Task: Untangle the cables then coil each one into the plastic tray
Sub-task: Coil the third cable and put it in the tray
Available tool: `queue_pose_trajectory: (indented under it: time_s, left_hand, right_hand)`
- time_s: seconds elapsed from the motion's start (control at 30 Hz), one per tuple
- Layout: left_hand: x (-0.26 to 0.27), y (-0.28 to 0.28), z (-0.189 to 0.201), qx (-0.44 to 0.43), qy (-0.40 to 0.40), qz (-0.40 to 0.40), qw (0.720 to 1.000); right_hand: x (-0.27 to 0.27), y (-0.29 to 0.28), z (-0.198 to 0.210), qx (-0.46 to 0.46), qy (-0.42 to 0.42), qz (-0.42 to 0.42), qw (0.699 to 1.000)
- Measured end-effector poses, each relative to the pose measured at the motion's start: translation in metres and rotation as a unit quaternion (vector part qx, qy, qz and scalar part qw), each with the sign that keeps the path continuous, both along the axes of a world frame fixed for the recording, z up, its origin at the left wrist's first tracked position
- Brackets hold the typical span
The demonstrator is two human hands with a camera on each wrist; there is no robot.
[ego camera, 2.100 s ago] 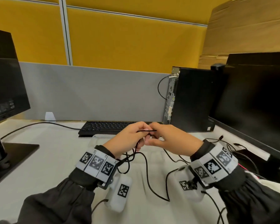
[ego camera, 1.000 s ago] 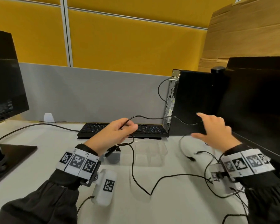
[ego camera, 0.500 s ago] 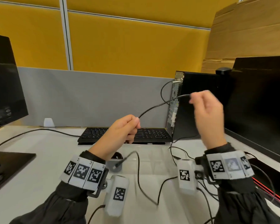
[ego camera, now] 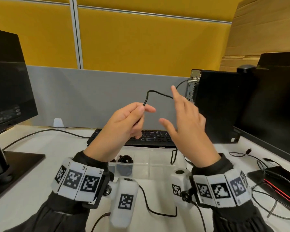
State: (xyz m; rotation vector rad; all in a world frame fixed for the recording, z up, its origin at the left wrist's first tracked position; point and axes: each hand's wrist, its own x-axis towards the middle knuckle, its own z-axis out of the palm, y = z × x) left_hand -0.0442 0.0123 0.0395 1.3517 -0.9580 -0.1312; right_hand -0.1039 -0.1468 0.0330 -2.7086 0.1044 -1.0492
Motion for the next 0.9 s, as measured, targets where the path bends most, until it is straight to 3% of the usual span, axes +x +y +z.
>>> queue_pose_trajectory:
  time_s: [0.13,0.23,0.37,0.43,0.47,0.5,0.57,0.63,0.73,0.8,0.83,0.9]
  left_hand:
    - [-0.005,0.004,0.004,-0.056,0.006,-0.035,0.998]
    - [-0.005,0.007,0.008,-0.16,0.038,-0.086,0.983]
    - [0.001,0.012,0.011,-0.264,0.056,-0.056,0.961]
    - [0.006,0.014,0.011,-0.286,0.064,-0.015,0.956]
    - [0.009,0.015,0.01,-0.292,0.069,0.003,0.954]
    - [0.011,0.016,0.009,-0.291,0.072,0.024,0.954]
    - [0.016,0.019,0.006,-0.25,0.045,0.093,0.963]
    - [0.023,0.022,0.001,-0.158,-0.054,0.215,0.962]
    - [0.035,0.025,-0.011,0.049,-0.214,0.372,0.902]
    - [0.038,0.023,-0.016,0.152,-0.234,0.361,0.89]
    - [0.036,0.021,-0.016,0.183,-0.22,0.321,0.903]
    - [0.025,0.018,-0.011,0.193,-0.142,0.174,0.955]
  right_hand:
    - [0.008,-0.004,-0.007,0.089,0.045,0.078,0.992]
    - [0.011,-0.008,-0.012,0.145,0.103,0.177,0.968]
    - [0.007,-0.002,-0.024,0.281,0.244,0.343,0.863]
    - [0.005,0.003,-0.03,0.328,0.301,0.381,0.81]
    - [0.004,0.005,-0.031,0.333,0.318,0.385,0.8]
    - [0.003,0.007,-0.031,0.323,0.325,0.379,0.804]
    - [0.001,0.009,-0.024,0.247,0.299,0.349,0.853]
    - [-0.001,0.006,-0.014,0.148,0.24,0.324,0.903]
    - [-0.01,-0.002,0.002,0.083,0.146,0.306,0.937]
    - [-0.013,-0.005,0.012,0.054,0.039,0.273,0.96]
    - [-0.012,-0.005,0.015,0.052,-0.023,0.255,0.965]
    - [-0.003,-0.005,0.019,0.082,-0.133,0.225,0.962]
